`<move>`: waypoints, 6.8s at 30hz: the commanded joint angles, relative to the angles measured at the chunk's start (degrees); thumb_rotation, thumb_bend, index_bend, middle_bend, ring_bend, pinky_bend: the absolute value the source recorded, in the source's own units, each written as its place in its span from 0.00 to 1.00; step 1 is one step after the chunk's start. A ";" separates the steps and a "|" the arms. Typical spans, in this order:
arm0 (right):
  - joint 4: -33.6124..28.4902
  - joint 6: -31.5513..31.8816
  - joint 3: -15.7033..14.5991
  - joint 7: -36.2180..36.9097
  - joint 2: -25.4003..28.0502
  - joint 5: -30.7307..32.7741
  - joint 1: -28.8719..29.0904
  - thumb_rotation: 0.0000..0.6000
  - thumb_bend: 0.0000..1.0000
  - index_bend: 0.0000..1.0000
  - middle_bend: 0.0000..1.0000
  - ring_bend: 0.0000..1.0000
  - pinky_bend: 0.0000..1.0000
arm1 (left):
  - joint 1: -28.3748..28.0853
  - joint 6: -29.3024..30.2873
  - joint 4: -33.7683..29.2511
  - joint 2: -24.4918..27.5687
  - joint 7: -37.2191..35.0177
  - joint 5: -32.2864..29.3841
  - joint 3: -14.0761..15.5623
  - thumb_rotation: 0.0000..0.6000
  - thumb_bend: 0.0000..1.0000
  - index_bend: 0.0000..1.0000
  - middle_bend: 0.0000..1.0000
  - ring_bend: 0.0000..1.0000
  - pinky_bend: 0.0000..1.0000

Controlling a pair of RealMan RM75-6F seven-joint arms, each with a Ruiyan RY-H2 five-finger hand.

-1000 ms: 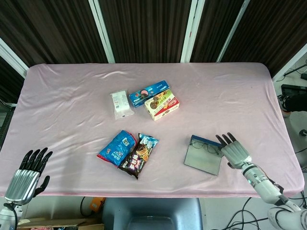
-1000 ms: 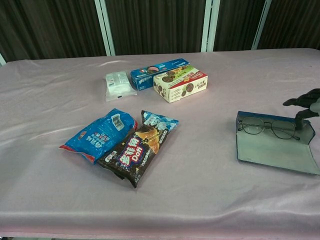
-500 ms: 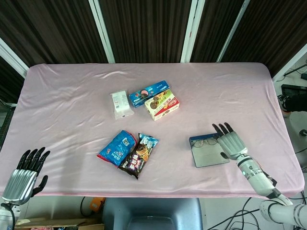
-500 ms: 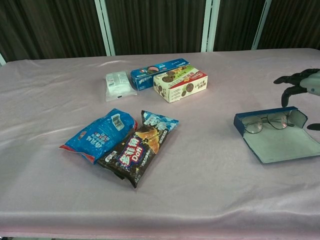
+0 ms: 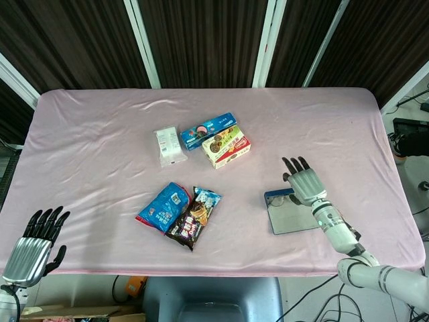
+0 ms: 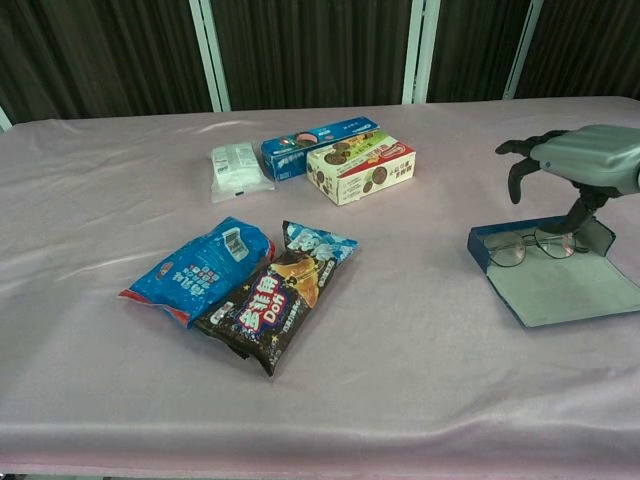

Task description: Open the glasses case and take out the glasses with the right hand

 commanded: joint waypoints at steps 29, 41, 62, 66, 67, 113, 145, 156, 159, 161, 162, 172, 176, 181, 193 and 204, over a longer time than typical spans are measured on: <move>2.40 -2.93 -0.83 0.85 -1.19 0.73 0.59 1.00 0.52 0.53 0.00 0.00 0.00 | 0.07 0.26 0.14 0.08 -0.28 0.30 0.03 1.00 0.43 0.00 0.00 0.00 0.00; 2.72 -3.24 -0.60 0.44 -1.60 1.29 0.93 1.00 0.58 0.61 0.00 0.00 0.00 | 0.04 0.26 0.23 0.10 -0.51 0.29 -0.01 1.00 0.43 0.00 0.00 0.00 0.00; 5.49 9.05 -0.28 3.45 -5.50 -7.37 -1.57 1.00 0.59 0.67 0.01 0.00 0.00 | 0.17 0.52 0.24 0.22 -0.79 0.39 0.02 1.00 0.43 0.00 0.00 0.00 0.00; 8.56 15.77 -1.12 1.37 -8.05 -12.24 -2.72 1.00 0.59 0.67 0.01 0.00 0.00 | 0.19 0.60 0.26 0.28 -0.97 0.41 0.01 1.00 0.43 0.00 0.00 0.00 0.00; 9.91 17.85 -1.51 0.19 -8.99 -13.67 -3.15 1.00 0.59 0.67 0.01 0.00 0.00 | 0.21 0.64 0.27 0.31 -1.06 0.43 0.01 1.00 0.43 0.00 0.00 0.00 0.00; 43.28 12.08 7.74 -6.61 -23.03 -9.68 -5.01 1.00 0.55 0.33 0.02 0.00 0.00 | 0.06 0.09 0.17 0.25 -0.78 0.55 0.13 1.00 0.43 0.00 0.00 0.00 0.00; -11.50 5.08 -7.07 0.85 8.09 -22.35 -9.30 1.00 0.38 0.56 0.00 0.00 0.00 | 0.42 0.83 0.04 0.28 -0.76 1.03 0.35 1.00 0.43 0.00 0.00 0.00 0.00; -8.91 3.70 -7.38 0.05 6.11 -21.34 -8.70 1.00 0.44 0.59 0.00 0.00 0.00 | 0.46 1.03 0.18 0.43 -1.41 0.88 0.17 1.00 0.43 0.00 0.00 0.00 0.00; -8.27 3.05 -7.61 -0.44 5.64 -21.03 -8.49 1.00 0.46 0.60 0.00 0.00 0.00 | 0.43 0.95 0.14 0.46 -1.39 0.88 0.18 1.00 0.43 0.00 0.00 0.00 0.00; -8.06 2.74 -7.70 -0.56 5.33 -20.89 -8.37 1.00 0.47 0.60 0.00 0.00 0.00 | 0.46 1.02 0.14 0.45 -1.43 0.87 0.16 1.00 0.43 0.00 0.00 0.00 0.00; -7.96 2.58 -7.74 -0.58 5.18 -20.85 -8.29 1.00 0.48 0.60 0.00 0.00 0.00 | 0.47 1.04 0.15 0.44 -1.42 0.86 0.15 1.00 0.43 0.00 0.00 0.00 0.00; -7.52 2.05 -8.18 -0.19 4.70 -20.74 -7.90 1.00 0.58 0.70 0.00 0.00 0.00 | 0.46 1.06 0.20 0.50 -1.67 0.81 0.09 1.00 0.43 0.00 0.00 0.00 0.00; -7.30 2.08 -8.36 -0.16 4.66 -20.63 -7.93 1.00 0.63 0.75 0.02 0.00 0.00 | 0.51 1.22 0.27 0.53 -1.83 0.88 0.08 1.00 0.43 0.00 0.00 0.00 0.00; -7.41 2.64 -7.96 0.13 4.48 -20.51 -7.83 1.00 0.65 0.76 0.03 0.00 0.00 | 0.51 1.22 0.29 0.51 -1.84 0.95 0.11 1.00 0.43 0.00 0.00 0.00 0.00; -8.13 -1.16 3.43 -5.94 -2.51 -8.63 -0.17 1.00 0.65 0.76 0.04 0.00 0.00 | 0.48 1.20 0.31 0.55 -2.05 0.74 -0.02 1.00 0.43 0.00 0.00 0.00 0.00; -0.48 -2.14 8.23 -20.38 -16.27 8.09 8.14 1.00 0.65 0.71 0.04 0.00 0.00 | 0.34 1.01 0.67 0.92 -3.24 0.44 -0.14 1.00 0.43 0.00 0.00 0.00 0.00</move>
